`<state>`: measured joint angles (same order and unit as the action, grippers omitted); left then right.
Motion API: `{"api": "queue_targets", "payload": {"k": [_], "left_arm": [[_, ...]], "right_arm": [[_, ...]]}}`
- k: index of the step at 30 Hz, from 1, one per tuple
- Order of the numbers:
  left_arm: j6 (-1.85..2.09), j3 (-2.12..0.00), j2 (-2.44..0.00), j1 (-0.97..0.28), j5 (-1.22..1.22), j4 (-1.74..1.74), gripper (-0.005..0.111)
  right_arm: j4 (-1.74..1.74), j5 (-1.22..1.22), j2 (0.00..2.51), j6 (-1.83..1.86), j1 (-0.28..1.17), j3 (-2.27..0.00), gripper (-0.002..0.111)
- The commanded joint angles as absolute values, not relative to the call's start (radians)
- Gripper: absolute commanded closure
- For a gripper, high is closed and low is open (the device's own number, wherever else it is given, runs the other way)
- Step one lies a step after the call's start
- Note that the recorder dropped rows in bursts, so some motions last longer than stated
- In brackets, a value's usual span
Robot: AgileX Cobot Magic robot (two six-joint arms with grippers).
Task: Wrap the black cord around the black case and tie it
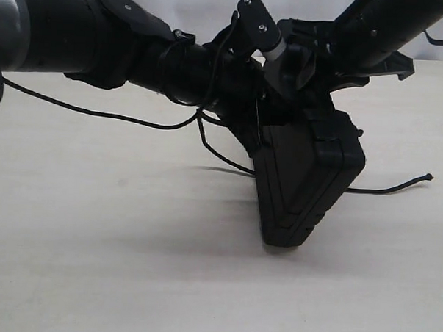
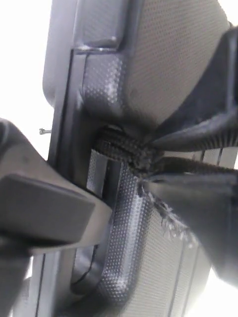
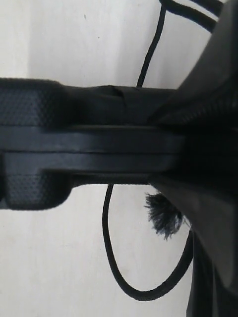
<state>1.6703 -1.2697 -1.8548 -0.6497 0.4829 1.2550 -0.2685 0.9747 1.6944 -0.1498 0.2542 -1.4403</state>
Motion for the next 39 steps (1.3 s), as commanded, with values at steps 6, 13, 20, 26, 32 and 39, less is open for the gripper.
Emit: {"api": "queue_targets", "payload": {"k": [6,13,20,26,32,39], "left_arm": [[1.638,-1.271,-1.805,-0.652,0.48,1.079,0.056],[1.536,-1.271,-1.768,-0.652,0.594,0.684,0.056],[1.509,-1.271,-1.815,-0.652,0.464,0.691,0.056],[1.509,-1.271,-1.837,-0.652,0.419,0.751,0.076],[1.517,-1.271,-1.837,-0.652,0.382,0.877,0.107],[1.549,-1.271,-1.837,-0.659,0.355,0.969,0.107]], "right_arm": [[-0.279,0.979,1.696,-0.123,0.258,-1.436,0.104],[-0.279,0.981,1.696,-0.117,0.258,-1.436,0.104],[-0.279,0.979,1.696,-0.117,0.258,-1.436,0.104],[-0.279,0.981,1.696,-0.117,0.258,-1.436,0.104],[-0.279,0.981,1.696,-0.117,0.258,-1.436,0.104],[-0.284,0.978,1.696,-0.117,0.258,-1.436,0.104]]}}
